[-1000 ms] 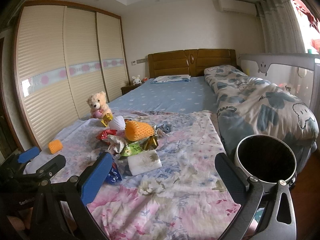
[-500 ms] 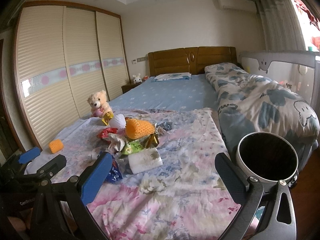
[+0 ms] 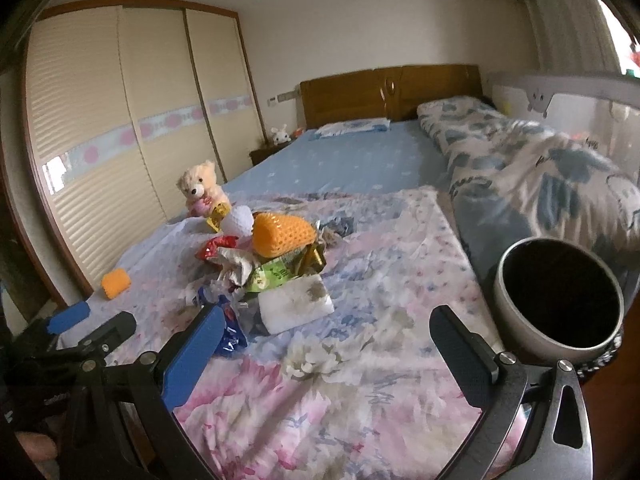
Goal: Collect trash
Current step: 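Grasp the blue plastic bag with the left tool while the right tool grasps the white foam block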
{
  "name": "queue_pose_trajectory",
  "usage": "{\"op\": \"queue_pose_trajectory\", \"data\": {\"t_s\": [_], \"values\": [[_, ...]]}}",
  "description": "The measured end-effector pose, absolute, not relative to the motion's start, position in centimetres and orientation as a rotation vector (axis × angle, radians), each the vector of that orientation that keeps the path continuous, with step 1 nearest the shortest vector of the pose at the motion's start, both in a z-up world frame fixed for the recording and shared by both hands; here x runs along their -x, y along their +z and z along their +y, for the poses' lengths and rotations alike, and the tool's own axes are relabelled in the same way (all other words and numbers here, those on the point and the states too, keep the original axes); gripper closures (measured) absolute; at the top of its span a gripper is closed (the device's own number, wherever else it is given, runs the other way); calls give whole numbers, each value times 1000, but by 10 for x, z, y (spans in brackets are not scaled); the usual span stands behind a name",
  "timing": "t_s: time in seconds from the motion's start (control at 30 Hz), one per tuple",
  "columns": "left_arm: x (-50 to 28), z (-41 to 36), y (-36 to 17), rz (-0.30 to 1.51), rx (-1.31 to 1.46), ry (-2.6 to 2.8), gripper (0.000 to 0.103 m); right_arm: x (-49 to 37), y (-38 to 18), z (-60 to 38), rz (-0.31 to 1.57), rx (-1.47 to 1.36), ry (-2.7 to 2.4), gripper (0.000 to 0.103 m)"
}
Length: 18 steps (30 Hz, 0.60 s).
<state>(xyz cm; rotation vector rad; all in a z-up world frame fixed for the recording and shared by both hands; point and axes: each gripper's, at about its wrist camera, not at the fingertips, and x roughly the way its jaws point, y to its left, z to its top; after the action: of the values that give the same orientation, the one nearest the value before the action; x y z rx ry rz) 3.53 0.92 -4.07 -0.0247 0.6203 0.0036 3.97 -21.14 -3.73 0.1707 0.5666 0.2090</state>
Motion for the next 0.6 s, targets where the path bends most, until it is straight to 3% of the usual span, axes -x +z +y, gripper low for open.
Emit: {"op": "queue_pose_trajectory", "data": {"t_s": [0.23,0.4,0.6], "values": [[-65,13,-59,721,41,-12,0,-75,-59,-210,671,-201,253,1],[-86,11,-70,781,45,-31,5,-102,-79,-209,746,-231,279,8],[-111,7,-83,840,60,-56,14,-136,-99,-206,821,-271,305,27]]}}
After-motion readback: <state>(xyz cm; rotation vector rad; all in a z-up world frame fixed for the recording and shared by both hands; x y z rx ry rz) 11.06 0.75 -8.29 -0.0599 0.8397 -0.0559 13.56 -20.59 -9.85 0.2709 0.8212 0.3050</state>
